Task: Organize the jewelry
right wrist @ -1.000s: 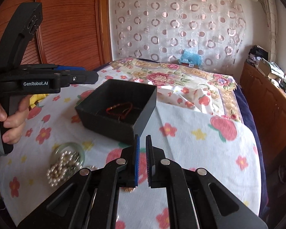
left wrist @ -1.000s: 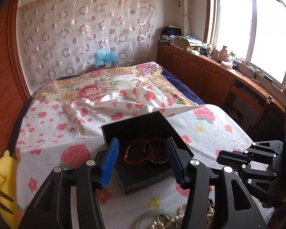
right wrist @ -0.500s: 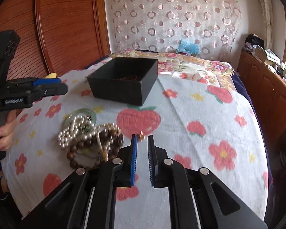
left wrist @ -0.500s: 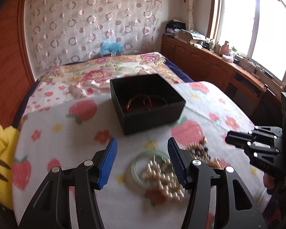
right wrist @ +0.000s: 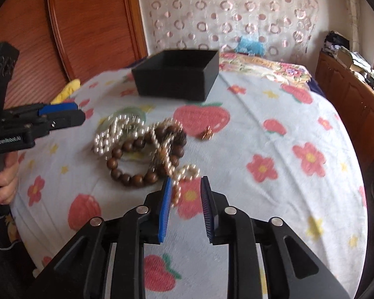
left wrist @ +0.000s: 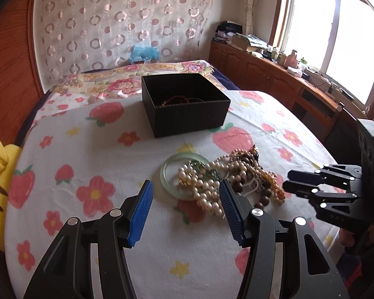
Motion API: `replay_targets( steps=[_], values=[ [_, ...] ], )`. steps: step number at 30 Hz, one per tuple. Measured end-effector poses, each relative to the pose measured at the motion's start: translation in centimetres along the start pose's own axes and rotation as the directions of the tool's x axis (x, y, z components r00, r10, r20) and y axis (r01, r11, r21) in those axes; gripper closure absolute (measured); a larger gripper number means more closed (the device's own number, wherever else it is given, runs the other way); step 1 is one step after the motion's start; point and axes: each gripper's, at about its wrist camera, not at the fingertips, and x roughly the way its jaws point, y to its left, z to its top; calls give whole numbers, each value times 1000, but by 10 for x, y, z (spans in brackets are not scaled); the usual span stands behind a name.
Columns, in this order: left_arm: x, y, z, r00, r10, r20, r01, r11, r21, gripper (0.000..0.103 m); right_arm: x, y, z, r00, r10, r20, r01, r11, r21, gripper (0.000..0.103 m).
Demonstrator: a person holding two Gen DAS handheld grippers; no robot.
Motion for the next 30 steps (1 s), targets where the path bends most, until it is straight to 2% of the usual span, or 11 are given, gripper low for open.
replay_targets(
  steps=[3, 7, 13, 18, 24, 30],
  values=[
    [2, -2, -5, 1000, -4, -8, 4, 1000, -4, 50, 4, 3, -1, 999, 6, -34, -6, 1000, -4, 77],
    [5, -5, -8, 1000, -3, -20, 3, 1000, -3, 50, 8, 7, 2, 999, -8, -34, 7, 1000, -20, 77],
    [7, -8, -9, 999, -21, -29, 20, 1000, -17, 50, 13, 3, 7, 995, -92, -33, 90, 995, -45, 93],
    [12, -7, -5, 997, -61, -36, 59, 997, -55, 50, 13, -1, 7, 996, -86, -31, 85, 996, -41, 93],
    [22, -9, -3, 997, -55, -62, 52, 997, -58, 68, 14, -2, 7, 996, -85, -31, 84, 996, -40, 93],
    [27, -5, -7, 996, -33, -86, 27, 997, -75, 69, 14, -3, 7, 996, -85, -30, 83, 996, -39, 93]
  ],
)
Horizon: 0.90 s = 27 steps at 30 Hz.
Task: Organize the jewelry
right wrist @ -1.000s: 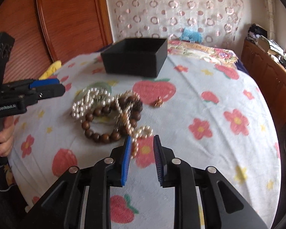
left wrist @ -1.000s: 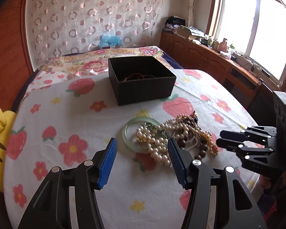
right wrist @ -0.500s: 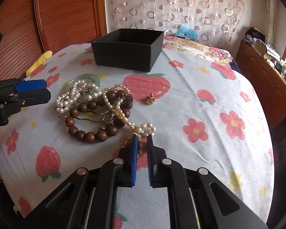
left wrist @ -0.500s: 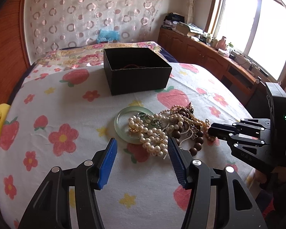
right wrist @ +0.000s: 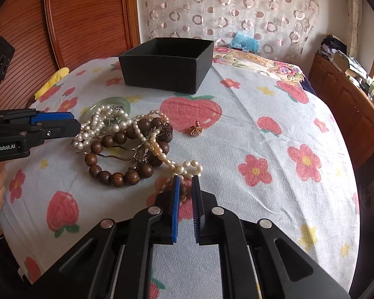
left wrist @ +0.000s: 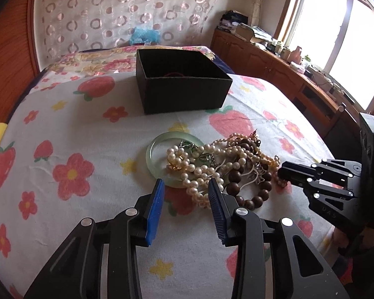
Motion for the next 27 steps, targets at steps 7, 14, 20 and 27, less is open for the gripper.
replay_targets(
  steps=[7, 14, 20, 27],
  values=[
    [2, 2, -8, 1000, -2, -20, 2, 1000, -6, 69, 0, 1, 0, 1000, 0, 0, 0, 1000, 0, 93],
    [2, 2, -9, 997, -79, -23, 78, 996, -36, 90, 0, 0, 0, 1000, 3, 0, -3, 1000, 2, 93],
    [1, 0, -10, 996, -90, -10, 89, 995, -32, 103, 0, 0, 0, 1000, 4, 0, -4, 1000, 3, 92],
    [-26, 2, 0, 995, -62, 75, 63, 998, -11, 103, 1, 0, 0, 1000, 4, 0, -4, 1000, 2, 92]
  ],
)
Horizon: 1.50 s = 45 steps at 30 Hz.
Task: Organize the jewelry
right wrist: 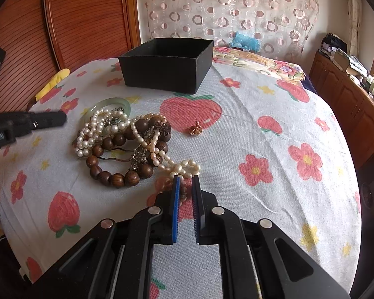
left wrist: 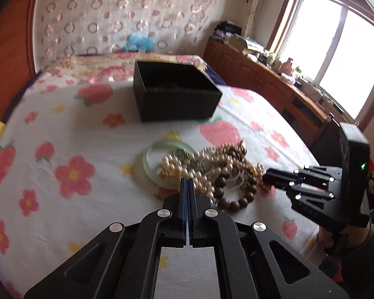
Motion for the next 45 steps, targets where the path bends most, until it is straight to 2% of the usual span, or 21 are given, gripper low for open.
replay_targets(
  steps=[2, 12, 14, 19, 25, 27, 28, 29, 34, 37, 38, 39, 40, 42, 45],
  values=[
    [-2, 1, 2, 1000, 6, 0, -6, 1000, 1, 103, 0, 0, 0, 1000, 1, 0, -1, 1000, 1, 92],
    [29, -6, -4, 994, 36, -103, -35, 999, 10, 103, 0, 0, 0, 1000, 1, 0, -1, 1000, 1, 92],
    [35, -5, -5, 993, 37, -115, -37, 999, 3, 99, 0, 0, 0, 1000, 3, 0, -3, 1000, 2, 92],
    [37, -7, -7, 992, 45, -119, -44, 999, 14, 94, 0, 0, 0, 1000, 1, 0, -1, 1000, 1, 92],
    [39, -11, -8, 992, 74, -104, -69, 996, 53, 93, 0, 0, 0, 1000, 1, 0, -1, 1000, 1, 92],
    [39, -10, -9, 988, 110, -107, -105, 993, 57, 85, 0, 0, 0, 1000, 0, 1, 0, 1000, 0, 92],
    [37, -9, -9, 987, 119, -107, -114, 992, 56, 78, 0, -1, 0, 1000, 1, 1, -1, 1000, 1, 92],
    [36, -6, -10, 987, 118, -106, -113, 992, 49, 75, 0, -1, 0, 1000, 2, 1, -2, 1000, 1, 92],
    [36, -1, -9, 990, 92, -107, -89, 995, 34, 71, 0, -1, 0, 1000, 1, 1, -1, 1000, 1, 92],
    [38, -1, -8, 992, 81, -101, -78, 996, 35, 74, 0, -1, 0, 1000, 2, 0, -2, 1000, 1, 92],
    [38, -1, -8, 993, 57, -102, -54, 998, 32, 84, 0, 0, 0, 1000, 1, 0, -1, 1000, 1, 92],
    [37, -1, -9, 994, 36, -104, -33, 999, 25, 89, 0, -1, 0, 1000, 2, 0, -2, 1000, 1, 92],
    [36, -1, -8, 993, 46, -105, -43, 999, 26, 97, 0, -1, 0, 1000, 2, 0, -2, 1000, 1, 92],
    [33, -3, -9, 991, 88, -104, -83, 995, 55, 97, 0, -1, 0, 1000, 5, 0, -5, 1000, 3, 92],
    [25, 1, -7, 992, 91, -84, -87, 995, 52, 98, 0, 0, 1, 1000, 4, -2, -4, 1000, 3, 92]
  ],
)
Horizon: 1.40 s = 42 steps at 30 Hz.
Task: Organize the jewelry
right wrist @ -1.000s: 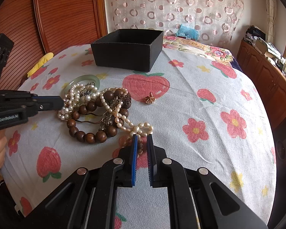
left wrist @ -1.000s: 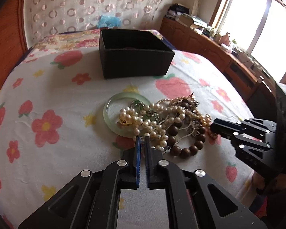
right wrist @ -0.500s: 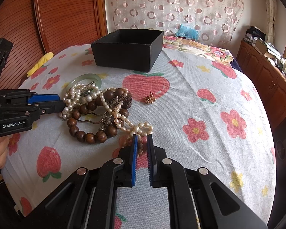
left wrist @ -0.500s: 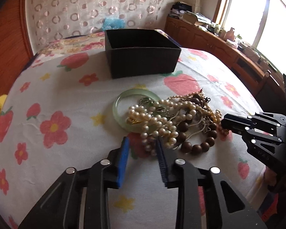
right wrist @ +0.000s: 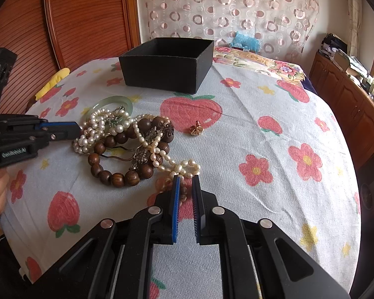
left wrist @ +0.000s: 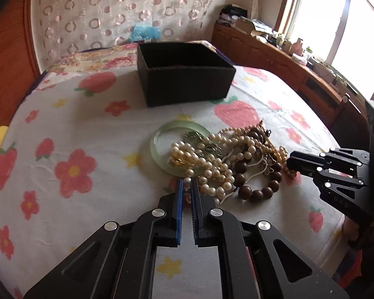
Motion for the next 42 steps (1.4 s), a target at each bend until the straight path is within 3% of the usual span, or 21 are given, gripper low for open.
replay_targets(
  steps=[2, 9, 13, 21, 24, 29, 33, 37, 42],
  values=[
    [-15, 4, 4, 999, 6, 38, -6, 1000, -6, 98, -1, -1, 0, 1000, -4, 2, 4, 1000, -3, 98],
    [-66, 4, 29, 985, 10, 170, -12, 1000, 11, 98, -2, -5, 4, 1000, -30, 8, 30, 999, -19, 98],
    [-84, 2, 45, 976, 9, 216, -16, 999, 29, 103, -16, -4, 13, 997, -43, 56, 45, 999, -27, 98],
    [-98, -3, 65, 964, 18, 265, -33, 998, 53, 103, -53, 1, 41, 987, -43, 156, 54, 996, -67, 98],
    [-90, -1, 57, 973, 10, 230, -24, 998, 59, 103, -63, 3, 47, 983, -46, 178, 60, 995, -74, 98],
    [-49, 5, 31, 994, 46, 97, -54, 996, 78, 103, -82, 5, 58, 973, -44, 229, 64, 995, -81, 98],
    [-17, 16, 20, 998, 63, -4, -63, 995, 79, 101, -96, 7, 71, 962, -51, 268, 79, 993, -93, 98],
    [-1, 22, 18, 997, 72, -40, -68, 995, 79, 80, -107, 7, 85, 951, -60, 302, 95, 990, -102, 98],
    [17, 22, 15, 993, 87, -74, -79, 991, 105, 78, -121, 7, 102, 938, -67, 341, 113, 987, -117, 98]
  ],
)
